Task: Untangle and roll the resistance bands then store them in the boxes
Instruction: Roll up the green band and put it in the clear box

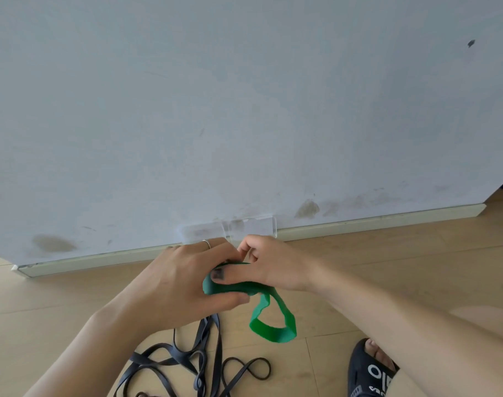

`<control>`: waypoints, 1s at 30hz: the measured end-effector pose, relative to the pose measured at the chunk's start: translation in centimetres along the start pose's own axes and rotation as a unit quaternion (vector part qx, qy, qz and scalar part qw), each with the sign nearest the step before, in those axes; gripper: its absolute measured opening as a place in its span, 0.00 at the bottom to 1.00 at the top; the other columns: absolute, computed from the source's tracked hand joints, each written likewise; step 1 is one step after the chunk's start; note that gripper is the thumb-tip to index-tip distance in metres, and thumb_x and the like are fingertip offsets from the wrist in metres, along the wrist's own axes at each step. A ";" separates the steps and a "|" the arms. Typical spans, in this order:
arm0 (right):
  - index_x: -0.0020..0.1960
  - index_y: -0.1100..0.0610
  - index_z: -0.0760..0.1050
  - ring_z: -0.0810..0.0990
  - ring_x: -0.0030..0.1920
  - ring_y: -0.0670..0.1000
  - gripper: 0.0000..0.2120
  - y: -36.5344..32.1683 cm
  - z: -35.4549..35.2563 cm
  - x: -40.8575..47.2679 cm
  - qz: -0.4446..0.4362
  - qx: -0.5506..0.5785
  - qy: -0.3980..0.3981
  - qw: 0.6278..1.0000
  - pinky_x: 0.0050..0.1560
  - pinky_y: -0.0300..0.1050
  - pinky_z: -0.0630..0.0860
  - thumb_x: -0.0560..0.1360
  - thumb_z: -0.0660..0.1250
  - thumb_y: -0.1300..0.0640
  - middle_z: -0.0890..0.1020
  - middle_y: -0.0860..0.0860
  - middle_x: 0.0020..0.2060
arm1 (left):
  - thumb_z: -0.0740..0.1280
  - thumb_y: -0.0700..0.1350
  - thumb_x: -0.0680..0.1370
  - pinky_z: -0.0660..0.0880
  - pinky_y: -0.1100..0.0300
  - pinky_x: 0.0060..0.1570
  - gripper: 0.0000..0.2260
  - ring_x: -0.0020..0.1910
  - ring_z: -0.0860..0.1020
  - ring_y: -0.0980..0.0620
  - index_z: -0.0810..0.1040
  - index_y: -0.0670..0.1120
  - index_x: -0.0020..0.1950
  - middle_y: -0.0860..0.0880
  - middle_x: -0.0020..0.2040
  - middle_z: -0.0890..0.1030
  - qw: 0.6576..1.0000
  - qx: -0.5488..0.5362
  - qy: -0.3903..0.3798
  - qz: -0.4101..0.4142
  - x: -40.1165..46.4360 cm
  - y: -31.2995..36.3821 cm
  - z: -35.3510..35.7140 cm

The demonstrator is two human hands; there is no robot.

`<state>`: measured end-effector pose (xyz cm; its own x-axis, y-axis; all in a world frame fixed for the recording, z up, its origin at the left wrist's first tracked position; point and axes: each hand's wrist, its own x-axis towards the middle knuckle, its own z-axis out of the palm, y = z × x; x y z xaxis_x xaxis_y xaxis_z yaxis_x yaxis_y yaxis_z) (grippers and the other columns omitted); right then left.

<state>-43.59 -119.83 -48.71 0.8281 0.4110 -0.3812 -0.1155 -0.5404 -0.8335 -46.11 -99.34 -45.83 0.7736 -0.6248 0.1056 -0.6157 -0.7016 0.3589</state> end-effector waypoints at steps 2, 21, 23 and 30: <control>0.52 0.49 0.76 0.75 0.37 0.44 0.27 0.1 0.2 0.1 -0.006 0.004 0.007 1.000 0.42 0.43 0.70 0.67 0.75 0.30 0.77 0.43 0.39 | 0.64 0.68 0.74 0.67 0.68 0.34 0.16 0.33 0.70 0.61 0.76 0.60 0.54 0.62 0.44 0.75 0.999 0.033 0.012 0.021 0.3 0.1 0.1; 0.59 0.60 0.77 0.83 0.44 0.55 0.35 -0.2 0.6 0.0 -0.059 0.066 -0.151 0.985 0.50 0.53 0.78 0.73 0.67 0.29 0.86 0.57 0.44 | 0.69 0.70 0.67 0.74 0.65 0.42 0.19 0.47 0.79 0.57 0.73 0.65 0.52 0.62 0.49 0.79 0.995 -0.077 -0.028 -0.061 -0.6 0.0 -1.3; 0.62 0.57 0.75 0.86 0.49 0.59 0.40 0.4 1.1 0.4 -0.038 0.001 -0.142 0.989 0.56 0.57 0.80 0.68 0.68 0.23 0.88 0.56 0.47 | 0.67 0.70 0.69 0.74 0.64 0.42 0.17 0.46 0.78 0.60 0.74 0.64 0.53 0.64 0.48 0.79 0.997 -0.042 -0.042 -0.040 -0.6 0.0 -0.9; 0.69 0.57 0.77 0.82 0.55 0.56 0.33 0.3 -0.3 -0.2 -0.027 0.114 -0.195 0.974 0.55 0.48 0.74 0.78 0.62 0.31 0.83 0.59 0.62 | 0.66 0.61 0.77 0.75 0.62 0.41 0.10 0.45 0.79 0.54 0.75 0.61 0.56 0.59 0.46 0.80 0.992 -0.124 -0.013 -0.016 -1.1 -0.4 -0.7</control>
<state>-43.62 -120.34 -48.80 0.5706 0.7052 -0.4208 -0.2344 -0.3512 -0.9065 -46.61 -98.08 -45.46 0.7855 -0.6151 0.0681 -0.5333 -0.6170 0.5788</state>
